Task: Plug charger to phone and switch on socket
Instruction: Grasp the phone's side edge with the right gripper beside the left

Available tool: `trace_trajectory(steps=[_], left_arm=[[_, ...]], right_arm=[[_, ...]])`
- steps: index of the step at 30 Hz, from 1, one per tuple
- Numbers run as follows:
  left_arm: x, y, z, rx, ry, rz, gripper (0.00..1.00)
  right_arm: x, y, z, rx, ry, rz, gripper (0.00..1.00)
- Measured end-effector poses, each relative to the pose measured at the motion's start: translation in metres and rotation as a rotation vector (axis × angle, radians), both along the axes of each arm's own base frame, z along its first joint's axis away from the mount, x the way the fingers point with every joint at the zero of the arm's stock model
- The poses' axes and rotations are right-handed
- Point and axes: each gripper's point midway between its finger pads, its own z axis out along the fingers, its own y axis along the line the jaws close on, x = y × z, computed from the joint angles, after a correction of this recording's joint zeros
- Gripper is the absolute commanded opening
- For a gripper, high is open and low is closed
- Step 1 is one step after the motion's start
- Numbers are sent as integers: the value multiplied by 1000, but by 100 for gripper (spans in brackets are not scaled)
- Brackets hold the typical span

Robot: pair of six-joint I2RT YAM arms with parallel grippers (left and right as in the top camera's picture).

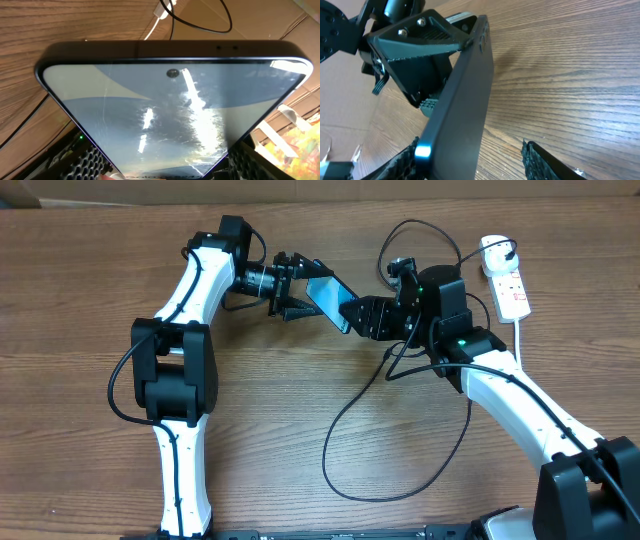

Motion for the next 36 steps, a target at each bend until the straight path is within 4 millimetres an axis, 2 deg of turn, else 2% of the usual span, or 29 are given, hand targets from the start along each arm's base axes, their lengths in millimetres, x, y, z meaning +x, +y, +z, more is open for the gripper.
trace_trajectory(steps=[10, 14, 15, 17, 31, 34, 36], left_arm=[[0, 0, -1, 7, 16, 4, 64], [0, 1, -4, 27, 25, 8, 64], [0, 1, -5, 31, 29, 10, 64], [1, 1, -5, 37, 33, 12, 65], [0, -2, -8, 54, 52, 13, 65], [0, -7, -8, 58, 55, 9, 65], [-1, -8, -8, 59, 57, 6, 65]], right_arm=[[-7, 22, -4, -45, -5, -33, 47], [-2, 16, -6, -63, -7, -79, 44], [0, 15, -6, -68, -8, -89, 39], [2, 12, -7, -75, -9, -112, 36], [4, 10, -8, -76, -3, -134, 34], [3, 10, -8, -74, 5, -138, 22], [3, 8, -10, -79, 12, -146, 21]])
